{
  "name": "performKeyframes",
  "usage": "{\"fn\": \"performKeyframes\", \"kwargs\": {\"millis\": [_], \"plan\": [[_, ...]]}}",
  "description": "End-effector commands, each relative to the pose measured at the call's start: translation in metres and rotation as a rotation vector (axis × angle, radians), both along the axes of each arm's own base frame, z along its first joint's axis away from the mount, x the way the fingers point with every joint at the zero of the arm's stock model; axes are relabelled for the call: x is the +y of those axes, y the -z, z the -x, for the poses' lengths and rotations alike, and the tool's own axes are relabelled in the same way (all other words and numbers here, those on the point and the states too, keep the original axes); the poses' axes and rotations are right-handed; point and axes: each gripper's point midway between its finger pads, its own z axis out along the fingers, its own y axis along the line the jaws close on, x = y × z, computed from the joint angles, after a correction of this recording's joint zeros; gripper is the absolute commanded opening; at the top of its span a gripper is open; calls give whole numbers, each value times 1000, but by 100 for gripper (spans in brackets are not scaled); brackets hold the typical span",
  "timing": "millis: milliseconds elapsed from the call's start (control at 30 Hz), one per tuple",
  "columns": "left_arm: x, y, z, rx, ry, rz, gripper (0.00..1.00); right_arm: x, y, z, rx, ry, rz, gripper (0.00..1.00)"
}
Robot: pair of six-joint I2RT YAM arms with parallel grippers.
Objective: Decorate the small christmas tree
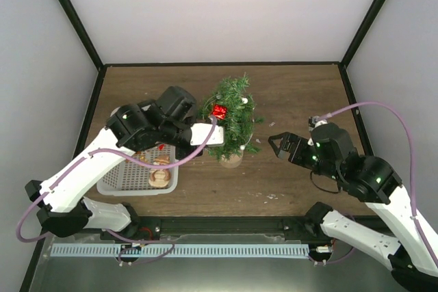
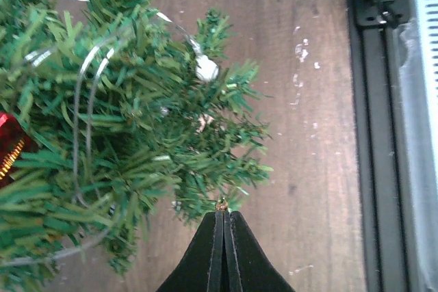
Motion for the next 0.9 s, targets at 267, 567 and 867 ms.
{"fn": "performKeyframes", "kwargs": {"millis": [267, 567, 867], "plan": [[-40, -3, -29, -181, -15, -42, 0, -8, -1, 4, -4, 37, -36, 97], [-48, 8, -17, -122, 16, -63, 0, -16, 2, 12, 0, 51, -47, 97], [-50, 29, -9, -89, 35, -107, 0, -18, 4, 14, 0, 49, -46, 97]]}}
